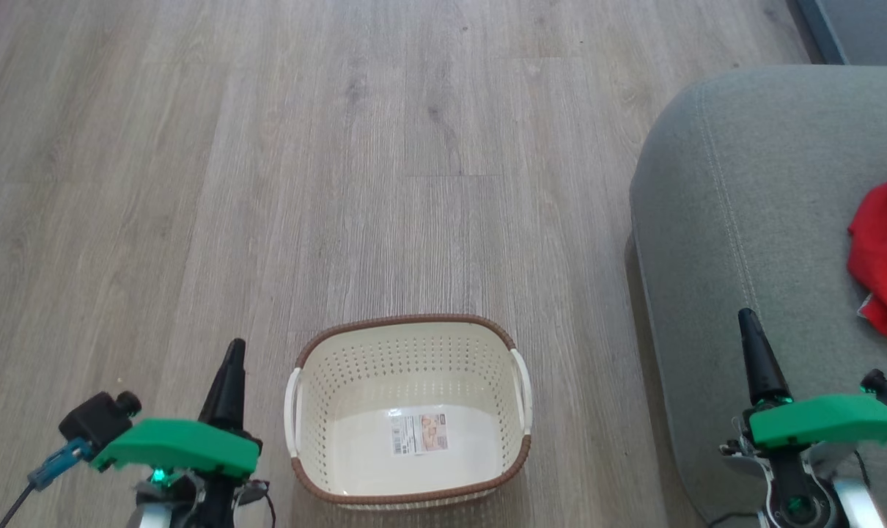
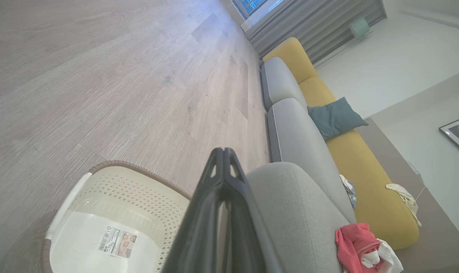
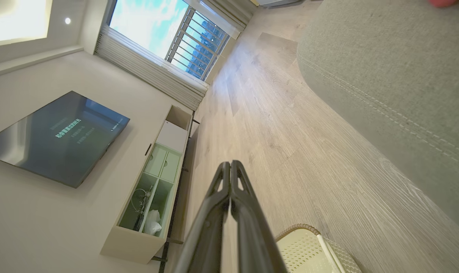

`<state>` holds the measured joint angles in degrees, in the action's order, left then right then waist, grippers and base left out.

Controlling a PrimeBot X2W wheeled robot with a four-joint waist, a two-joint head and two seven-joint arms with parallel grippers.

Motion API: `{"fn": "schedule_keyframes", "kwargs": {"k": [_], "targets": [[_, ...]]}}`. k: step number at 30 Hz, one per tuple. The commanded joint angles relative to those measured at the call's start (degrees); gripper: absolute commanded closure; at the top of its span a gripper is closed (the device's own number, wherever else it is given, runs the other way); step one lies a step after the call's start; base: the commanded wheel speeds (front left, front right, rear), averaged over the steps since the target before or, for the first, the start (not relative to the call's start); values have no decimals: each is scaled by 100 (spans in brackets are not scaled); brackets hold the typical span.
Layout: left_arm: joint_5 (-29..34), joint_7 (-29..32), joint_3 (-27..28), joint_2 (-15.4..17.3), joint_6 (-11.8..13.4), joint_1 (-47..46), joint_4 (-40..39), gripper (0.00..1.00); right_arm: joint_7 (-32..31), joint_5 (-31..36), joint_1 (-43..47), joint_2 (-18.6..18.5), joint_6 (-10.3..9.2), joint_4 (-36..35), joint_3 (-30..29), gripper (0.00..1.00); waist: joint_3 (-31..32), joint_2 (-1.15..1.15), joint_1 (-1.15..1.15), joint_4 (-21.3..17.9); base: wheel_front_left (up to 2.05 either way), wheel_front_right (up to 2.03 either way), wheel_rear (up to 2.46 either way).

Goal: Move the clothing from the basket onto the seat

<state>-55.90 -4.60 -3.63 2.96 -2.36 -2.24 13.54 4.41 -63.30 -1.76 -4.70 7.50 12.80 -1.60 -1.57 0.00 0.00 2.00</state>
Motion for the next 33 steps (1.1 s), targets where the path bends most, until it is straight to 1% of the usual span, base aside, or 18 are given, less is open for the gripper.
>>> {"fn": "schedule_keyframes", "kwargs": {"k": [1,33], "targets": [[-118,16,154,59,-53,-299,-160,100,-34,-106,-286,-3,-1,-168,14,100,2,0,0,-2,0,0,0],[-2051,558,561,64,-300,-346,-48,100,-570,-1634,-366,67,-1,-14,-218,100,75,0,0,-109,0,0,0]]}}
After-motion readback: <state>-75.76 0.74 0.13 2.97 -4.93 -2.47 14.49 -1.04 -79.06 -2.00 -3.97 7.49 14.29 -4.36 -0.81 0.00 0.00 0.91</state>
